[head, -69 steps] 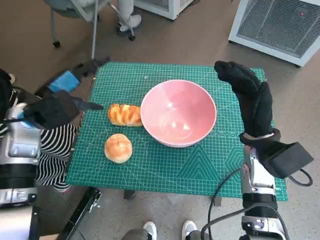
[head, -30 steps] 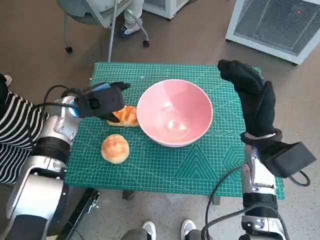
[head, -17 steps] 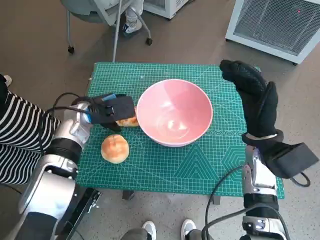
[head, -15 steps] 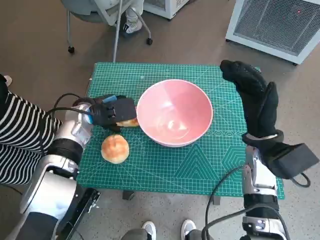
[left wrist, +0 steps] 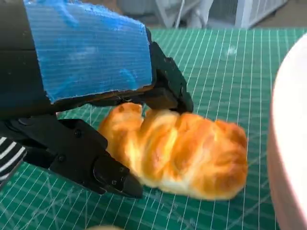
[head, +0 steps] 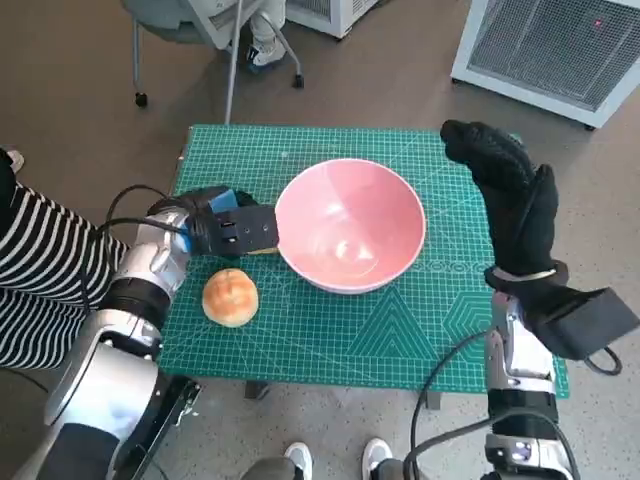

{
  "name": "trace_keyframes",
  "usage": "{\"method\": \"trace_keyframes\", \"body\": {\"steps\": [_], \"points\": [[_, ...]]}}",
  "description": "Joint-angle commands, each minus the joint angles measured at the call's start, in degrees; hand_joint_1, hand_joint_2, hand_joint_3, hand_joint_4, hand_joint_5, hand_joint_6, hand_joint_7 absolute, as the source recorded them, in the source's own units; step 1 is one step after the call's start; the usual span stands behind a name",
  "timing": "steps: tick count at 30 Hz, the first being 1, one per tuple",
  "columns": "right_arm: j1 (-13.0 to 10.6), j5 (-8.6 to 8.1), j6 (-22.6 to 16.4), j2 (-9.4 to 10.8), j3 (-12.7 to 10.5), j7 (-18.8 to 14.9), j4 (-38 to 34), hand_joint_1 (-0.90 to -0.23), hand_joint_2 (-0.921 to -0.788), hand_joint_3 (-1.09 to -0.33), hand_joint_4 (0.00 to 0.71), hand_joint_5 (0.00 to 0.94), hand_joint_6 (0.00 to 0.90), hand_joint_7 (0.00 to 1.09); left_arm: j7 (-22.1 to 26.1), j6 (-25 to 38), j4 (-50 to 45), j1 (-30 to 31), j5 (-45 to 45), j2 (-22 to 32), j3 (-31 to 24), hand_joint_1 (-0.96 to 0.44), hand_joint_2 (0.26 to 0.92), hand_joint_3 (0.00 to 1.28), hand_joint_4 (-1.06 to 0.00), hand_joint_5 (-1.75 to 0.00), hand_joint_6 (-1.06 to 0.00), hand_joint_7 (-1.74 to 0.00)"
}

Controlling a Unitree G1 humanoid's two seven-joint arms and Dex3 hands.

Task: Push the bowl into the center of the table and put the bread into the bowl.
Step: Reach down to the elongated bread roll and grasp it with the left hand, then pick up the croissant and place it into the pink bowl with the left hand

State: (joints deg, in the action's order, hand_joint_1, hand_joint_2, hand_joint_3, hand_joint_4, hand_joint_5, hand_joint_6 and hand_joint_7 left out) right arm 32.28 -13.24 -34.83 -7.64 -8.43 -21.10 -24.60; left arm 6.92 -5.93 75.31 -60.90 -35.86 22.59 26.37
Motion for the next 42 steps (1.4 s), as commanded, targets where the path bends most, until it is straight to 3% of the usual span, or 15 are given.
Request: {"method": "trace_keyframes", "body": {"steps": [1,3,4,5,9,17,25,42], "points": [[-1.50,0.00,0.93,0.33,0.33,0.21,-0.23,-0.812,-0.921,-0.718,0.203,0.001,0.065,0.53,-3.38,-1.84,0.67,1.55,-1.14,0.58,0.87,-0.02,0.870,0.04,-0.81,-0.52,-0.74,-0.54],[-1.46,-0.03,0.94,0.39,0.37,0.21,-0.30,-0.812,-0.921,-0.718,0.203,0.001,0.064,0.53,-4.80,-2.33,0.79,1.80,-1.48,0.70,1.14,-0.01,0.900,0.07,-0.73,-0.92,-0.63,-0.93],[-1.45,-0.05,0.96,0.43,0.39,0.21,-0.32,-0.812,-0.921,-0.718,0.203,0.001,0.064,0.53,-5.79,-2.60,0.85,1.98,-1.69,0.77,1.30,-0.01,0.900,0.07,-0.73,-0.92,-0.63,-0.93],[-1.43,-0.06,0.98,0.46,0.41,0.22,-0.36,-0.811,-0.921,-0.719,0.203,0.001,0.063,0.53,-6.50,-2.80,0.92,2.10,-1.83,0.82,1.43,0.00,0.910,0.09,-0.70,-1.07,-0.61,-1.04],[-1.50,-0.16,1.03,0.53,0.47,0.14,-0.37,-0.810,-0.921,-0.720,0.202,0.001,0.062,0.53,-9.28,-3.80,1.00,2.52,-2.42,1.05,1.76,0.00,0.918,0.07,-0.69,-1.18,-0.63,-1.08],[-1.43,-0.40,1.09,0.53,0.50,-0.14,-0.59,-0.804,-0.921,-0.721,0.202,0.000,0.062,0.53,-13.20,-5.11,1.14,2.86,-2.99,1.64,2.12,0.00,0.920,0.04,-0.69,-1.22,-0.69,-1.02],[-1.37,-0.48,1.28,0.43,0.53,-0.17,-0.52,-0.795,-0.921,-0.727,0.202,0.000,0.062,0.53,-14.19,-5.45,1.08,2.48,-2.64,2.34,1.90,0.00,0.919,0.02,-0.72,-1.21,-0.72,-0.99],[-1.46,-0.27,0.77,0.32,0.57,-0.23,-0.76,-0.787,-0.921,-0.748,0.202,0.001,0.059,0.53,-15.69,-7.89,-1.14,0.19,-1.56,5.97,0.22,0.00,0.916,0.01,-0.73,-1.10,-0.72,-1.08]]}}
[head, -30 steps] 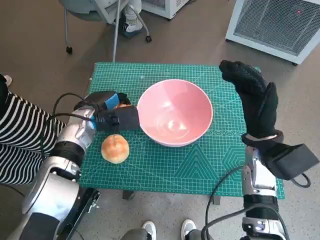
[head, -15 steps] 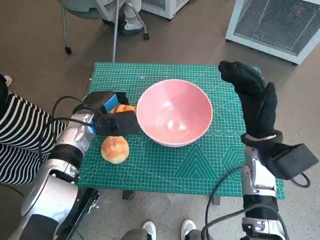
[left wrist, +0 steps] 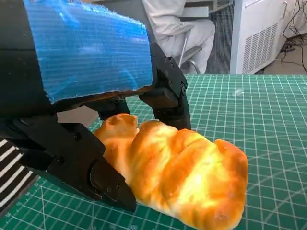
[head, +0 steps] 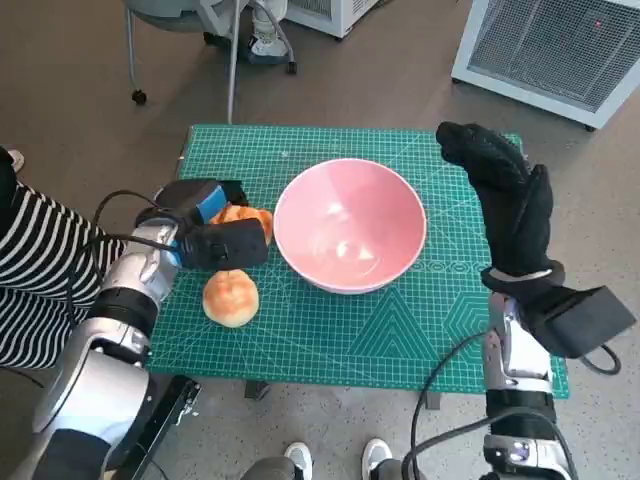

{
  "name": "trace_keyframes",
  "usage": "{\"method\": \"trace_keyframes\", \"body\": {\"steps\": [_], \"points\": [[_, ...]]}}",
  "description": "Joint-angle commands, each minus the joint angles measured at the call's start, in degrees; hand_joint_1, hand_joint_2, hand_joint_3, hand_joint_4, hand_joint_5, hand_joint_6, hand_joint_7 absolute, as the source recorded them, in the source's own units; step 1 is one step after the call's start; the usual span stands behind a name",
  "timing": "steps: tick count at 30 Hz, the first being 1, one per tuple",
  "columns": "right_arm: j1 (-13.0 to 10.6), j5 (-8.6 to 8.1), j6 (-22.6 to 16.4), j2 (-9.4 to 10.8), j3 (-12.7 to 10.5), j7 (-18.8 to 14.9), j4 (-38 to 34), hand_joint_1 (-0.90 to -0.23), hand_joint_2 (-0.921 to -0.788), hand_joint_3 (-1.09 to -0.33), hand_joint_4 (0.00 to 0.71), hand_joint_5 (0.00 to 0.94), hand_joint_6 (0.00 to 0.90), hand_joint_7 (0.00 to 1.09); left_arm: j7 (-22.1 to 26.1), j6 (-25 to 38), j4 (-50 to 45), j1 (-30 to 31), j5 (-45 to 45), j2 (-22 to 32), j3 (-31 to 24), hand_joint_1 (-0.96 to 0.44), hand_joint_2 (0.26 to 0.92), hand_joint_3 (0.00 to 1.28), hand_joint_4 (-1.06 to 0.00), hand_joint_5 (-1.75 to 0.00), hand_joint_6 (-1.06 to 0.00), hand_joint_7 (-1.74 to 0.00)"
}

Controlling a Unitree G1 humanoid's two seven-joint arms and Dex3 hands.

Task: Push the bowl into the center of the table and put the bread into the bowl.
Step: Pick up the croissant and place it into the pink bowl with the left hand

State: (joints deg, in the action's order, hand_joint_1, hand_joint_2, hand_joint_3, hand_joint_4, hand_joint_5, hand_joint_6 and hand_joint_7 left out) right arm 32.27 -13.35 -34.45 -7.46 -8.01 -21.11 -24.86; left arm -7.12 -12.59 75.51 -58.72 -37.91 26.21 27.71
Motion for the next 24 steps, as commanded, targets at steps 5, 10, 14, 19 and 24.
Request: {"method": "trace_keyframes", "body": {"steps": [5,10,14,19,24], "points": [[-1.24,-0.37,0.34,0.02,-0.01,-0.42,-0.91,-0.787,-0.921,-0.749,0.202,0.001,0.059,0.53,-3.66,-2.67,-3.37,-3.05,0.42,4.26,-2.09,0.00,0.911,0.00,-0.75,-1.04,-0.74,-1.09],[-1.08,-0.50,0.28,-0.01,-0.05,-0.59,-1.19,-0.787,-0.921,-0.749,0.202,0.001,0.059,0.53,-6.57,-4.76,-6.81,-3.40,0.65,6.17,-3.43,0.00,0.902,0.00,-0.78,-0.99,-0.76,-1.10],[-0.93,-0.37,0.23,0.09,0.03,-0.51,-1.40,-0.787,-0.921,-0.749,0.202,0.001,0.058,0.53,-9.26,-7.63,-10.62,-2.89,1.28,7.45,-5.10,0.00,0.900,0.00,-0.80,-0.96,-0.75,-1.11],[-0.78,-0.33,0.19,0.17,0.13,-0.51,-1.51,-0.787,-0.921,-0.750,0.201,0.000,0.057,0.53,-11.46,-11.54,-16.25,-1.55,1.96,8.56,-7.17,0.00,0.899,0.00,-0.82,-0.94,-0.73,-1.13],[-0.55,-0.37,0.10,0.19,0.16,-0.60,-1.85,-0.786,-0.921,-0.751,0.201,0.000,0.056,0.54,-12.15,-14.38,-23.57,0.54,2.64,8.86,-8.94,0.00,0.898,0.00,-0.83,-0.92,-0.73,-1.14]]}}
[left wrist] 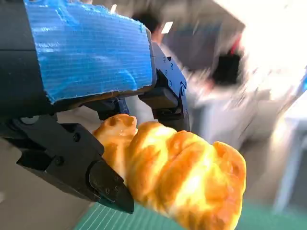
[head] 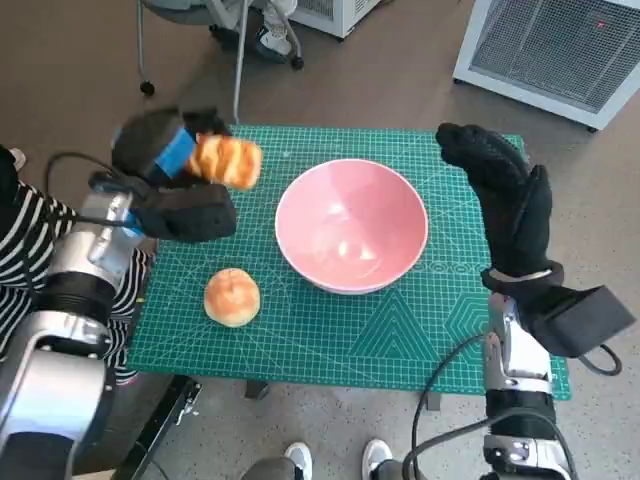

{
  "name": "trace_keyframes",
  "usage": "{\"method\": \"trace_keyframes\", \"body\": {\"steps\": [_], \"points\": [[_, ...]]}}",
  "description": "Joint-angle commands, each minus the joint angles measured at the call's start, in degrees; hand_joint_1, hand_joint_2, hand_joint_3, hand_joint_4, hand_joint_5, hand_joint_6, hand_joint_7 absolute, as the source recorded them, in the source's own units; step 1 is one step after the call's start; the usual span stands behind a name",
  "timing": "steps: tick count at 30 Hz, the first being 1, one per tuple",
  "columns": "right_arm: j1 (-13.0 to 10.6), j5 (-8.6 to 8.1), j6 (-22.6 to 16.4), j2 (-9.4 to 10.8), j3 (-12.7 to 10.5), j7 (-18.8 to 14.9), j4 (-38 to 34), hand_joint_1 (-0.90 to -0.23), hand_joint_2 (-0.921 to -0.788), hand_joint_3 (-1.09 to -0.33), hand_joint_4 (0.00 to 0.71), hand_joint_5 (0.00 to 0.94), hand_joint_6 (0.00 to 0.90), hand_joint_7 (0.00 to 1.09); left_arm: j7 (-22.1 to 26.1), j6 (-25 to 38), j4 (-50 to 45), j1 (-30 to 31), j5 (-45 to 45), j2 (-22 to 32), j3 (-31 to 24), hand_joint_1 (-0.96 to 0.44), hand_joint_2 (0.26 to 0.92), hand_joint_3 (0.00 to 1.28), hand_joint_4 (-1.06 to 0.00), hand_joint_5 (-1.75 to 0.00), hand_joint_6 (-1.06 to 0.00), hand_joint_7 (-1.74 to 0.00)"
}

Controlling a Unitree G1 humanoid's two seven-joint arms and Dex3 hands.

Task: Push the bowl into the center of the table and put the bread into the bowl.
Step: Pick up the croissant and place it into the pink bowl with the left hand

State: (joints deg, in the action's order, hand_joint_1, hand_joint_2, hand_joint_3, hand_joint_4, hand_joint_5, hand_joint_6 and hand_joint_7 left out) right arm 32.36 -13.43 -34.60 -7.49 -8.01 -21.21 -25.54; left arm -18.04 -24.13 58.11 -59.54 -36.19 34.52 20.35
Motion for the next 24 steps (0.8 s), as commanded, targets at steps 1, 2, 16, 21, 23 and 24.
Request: {"method": "trace_keyframes", "body": {"steps": [1,2,16,21,23,24], "points": [[-0.62,-0.33,0.23,0.23,0.16,-0.56,-1.22,-0.786,-0.921,-0.751,0.201,0.000,0.056,0.54,-0.89,-3.30,-8.04,1.85,1.25,0.34,-1.94,0.00,0.898,0.00,-0.83,-0.92,-0.73,-1.14],[-0.58,-0.37,0.20,0.24,0.16,-0.60,-1.29,-0.786,-0.921,-0.752,0.201,0.000,0.056,0.54,-0.60,-3.57,-9.41,2.24,1.46,0.16,-2.24,0.00,0.898,0.00,-0.83,-0.92,-0.73,-1.14],[-0.86,-0.48,0.04,0.32,0.35,-0.88,-0.90,-0.770,-0.921,-0.761,0.201,0.000,0.054,0.54,8.11,2.21,-28.30,6.06,-0.90,-5.64,-1.31,0.00,0.900,0.00,-0.82,-0.98,-0.73,-1.10],[-1.00,-0.70,0.12,0.25,0.35,-1.08,-0.73,-0.776,-0.921,-0.762,0.202,0.001,0.054,0.54,7.84,0.77,-24.52,4.72,-2.98,-8.19,1.02,0.00,0.905,0.00,-0.81,-0.99,-0.72,-1.11],[-1.08,-0.77,0.13,0.21,0.32,-1.15,-0.69,-0.779,-0.921,-0.761,0.202,0.001,0.054,0.54,8.08,0.13,-22.48,4.01,-3.33,-9.20,1.77,0.00,0.907,0.00,-0.80,-0.98,-0.71,-1.12],[-1.13,-0.79,0.12,0.19,0.30,-1.17,-0.66,-0.780,-0.921,-0.761,0.202,0.001,0.054,0.54,8.21,-0.16,-21.57,3.68,-3.44,-9.64,2.11,0.00,0.910,0.00,-0.80,-0.99,-0.70,-1.13]]}}
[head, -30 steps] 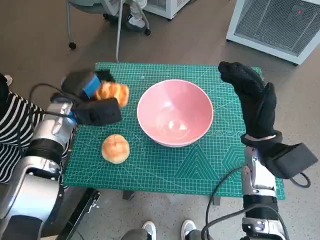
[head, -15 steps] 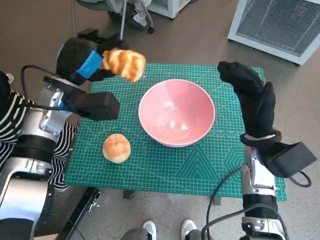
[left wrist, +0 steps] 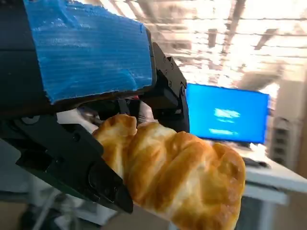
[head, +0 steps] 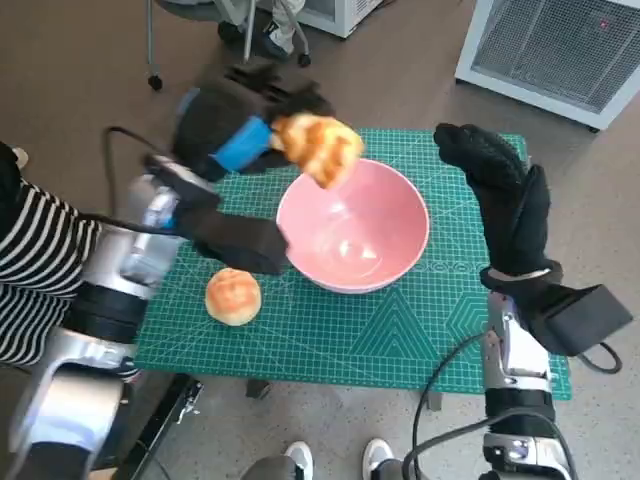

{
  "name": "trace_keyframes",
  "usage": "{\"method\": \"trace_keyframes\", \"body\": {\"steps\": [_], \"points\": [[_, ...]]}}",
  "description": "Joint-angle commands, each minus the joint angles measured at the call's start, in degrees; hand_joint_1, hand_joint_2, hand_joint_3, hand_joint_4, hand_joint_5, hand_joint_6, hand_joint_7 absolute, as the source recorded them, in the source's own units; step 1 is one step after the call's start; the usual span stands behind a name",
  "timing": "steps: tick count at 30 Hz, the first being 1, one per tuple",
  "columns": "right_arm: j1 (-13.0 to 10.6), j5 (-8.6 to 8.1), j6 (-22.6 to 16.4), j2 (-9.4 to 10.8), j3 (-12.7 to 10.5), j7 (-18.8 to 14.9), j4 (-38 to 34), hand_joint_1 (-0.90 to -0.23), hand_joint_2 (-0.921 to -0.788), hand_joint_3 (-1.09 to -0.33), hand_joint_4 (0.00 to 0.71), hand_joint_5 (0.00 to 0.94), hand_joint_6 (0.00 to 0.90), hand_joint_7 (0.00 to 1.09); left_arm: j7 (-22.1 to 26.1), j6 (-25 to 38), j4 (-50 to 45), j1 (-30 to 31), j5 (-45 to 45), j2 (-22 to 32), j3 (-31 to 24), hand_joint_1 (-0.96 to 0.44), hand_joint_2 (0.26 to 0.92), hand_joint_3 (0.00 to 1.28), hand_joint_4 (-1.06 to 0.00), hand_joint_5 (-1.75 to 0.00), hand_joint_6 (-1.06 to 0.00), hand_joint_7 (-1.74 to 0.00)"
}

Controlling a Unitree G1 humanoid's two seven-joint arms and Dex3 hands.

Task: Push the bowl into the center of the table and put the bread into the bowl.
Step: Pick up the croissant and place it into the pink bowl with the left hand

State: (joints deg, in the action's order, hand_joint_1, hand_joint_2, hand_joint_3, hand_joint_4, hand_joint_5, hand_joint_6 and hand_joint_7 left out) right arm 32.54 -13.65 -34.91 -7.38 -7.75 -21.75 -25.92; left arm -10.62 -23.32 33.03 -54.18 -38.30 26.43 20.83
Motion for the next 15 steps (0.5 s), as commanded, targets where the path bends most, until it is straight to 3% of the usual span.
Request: {"method": "trace_keyframes", "body": {"steps": [1,15], "points": [[-1.38,-0.62,0.43,0.03,0.01,-0.69,-0.23,-0.781,-0.921,-0.761,0.202,0.001,0.054,0.54,1.01,-1.29,4.75,-2.15,-1.36,-2.14,2.06,0.00,0.911,0.00,-0.80,-1.00,-0.70,-1.13],[-2.71,-1.52,0.41,-0.22,-0.47,-1.49,0.54,-0.788,-0.921,-0.756,0.205,0.002,0.052,0.54,5.92,-0.48,20.76,-7.40,-1.67,-9.38,5.93,0.00,0.920,0.04,-0.75,-1.11,-0.62,-1.15]]}}
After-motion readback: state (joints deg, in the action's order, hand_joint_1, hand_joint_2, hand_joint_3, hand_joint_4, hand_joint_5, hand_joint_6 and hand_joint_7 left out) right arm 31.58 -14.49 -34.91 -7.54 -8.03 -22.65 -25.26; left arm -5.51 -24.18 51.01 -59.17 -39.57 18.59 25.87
